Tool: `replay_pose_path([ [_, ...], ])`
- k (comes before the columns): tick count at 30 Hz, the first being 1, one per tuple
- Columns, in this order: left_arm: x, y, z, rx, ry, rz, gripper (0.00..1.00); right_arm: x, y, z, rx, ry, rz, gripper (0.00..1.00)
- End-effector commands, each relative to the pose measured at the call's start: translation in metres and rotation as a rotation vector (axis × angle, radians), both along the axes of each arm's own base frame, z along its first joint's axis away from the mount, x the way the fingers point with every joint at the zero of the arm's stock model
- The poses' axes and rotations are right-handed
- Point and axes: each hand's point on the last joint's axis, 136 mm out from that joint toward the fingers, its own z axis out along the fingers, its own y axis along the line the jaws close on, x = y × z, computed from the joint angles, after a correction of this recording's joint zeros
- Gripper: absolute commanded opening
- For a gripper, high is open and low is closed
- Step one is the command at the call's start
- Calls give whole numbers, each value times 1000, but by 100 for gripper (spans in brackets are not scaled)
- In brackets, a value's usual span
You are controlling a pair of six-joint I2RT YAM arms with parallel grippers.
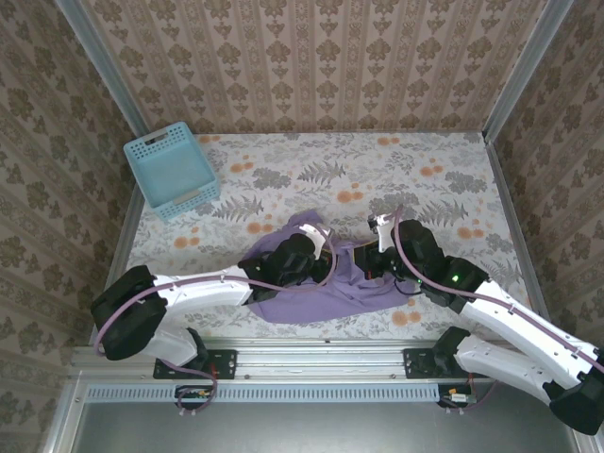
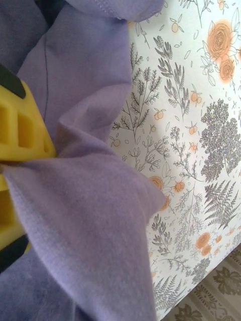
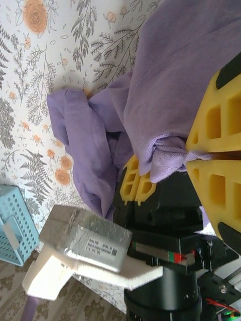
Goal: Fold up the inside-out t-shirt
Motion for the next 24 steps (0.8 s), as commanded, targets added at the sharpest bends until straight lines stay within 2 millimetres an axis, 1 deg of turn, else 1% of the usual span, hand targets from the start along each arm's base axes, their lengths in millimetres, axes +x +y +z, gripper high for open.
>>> replay_pose_path([
  [1,-2,0,14,-32,-23,-30,7,4,-13,-9,-52,2,-53,14],
  [5,-10,-4,19,-71,-27,-90,3,12,-31,-15,-120,0,-130,21],
  [9,-15,-3,24,-102,-28,-129,2,22,-58,-24,-221,6,-242,26],
  [10,-16,-2,24,-109,-26,-136,2,26,-62,-23,-234,0,-267,27],
  [11,-16,-1,24,-115,-23,-136,2,24,-67,-27,-267,16,-276,28],
  [13,-14,1,25,-124,-15,-135,2,26,-70,-25,-291,9,-280,30],
  [17,-10,5,24,-130,-1,-122,1,18,-62,-15,-272,-5,-211,39],
  [21,-5,9,24,-130,13,-107,1,-1,-40,-2,-262,-40,-67,49],
  [24,-3,9,25,-130,13,-104,2,-9,-29,-4,-300,-55,-12,54],
])
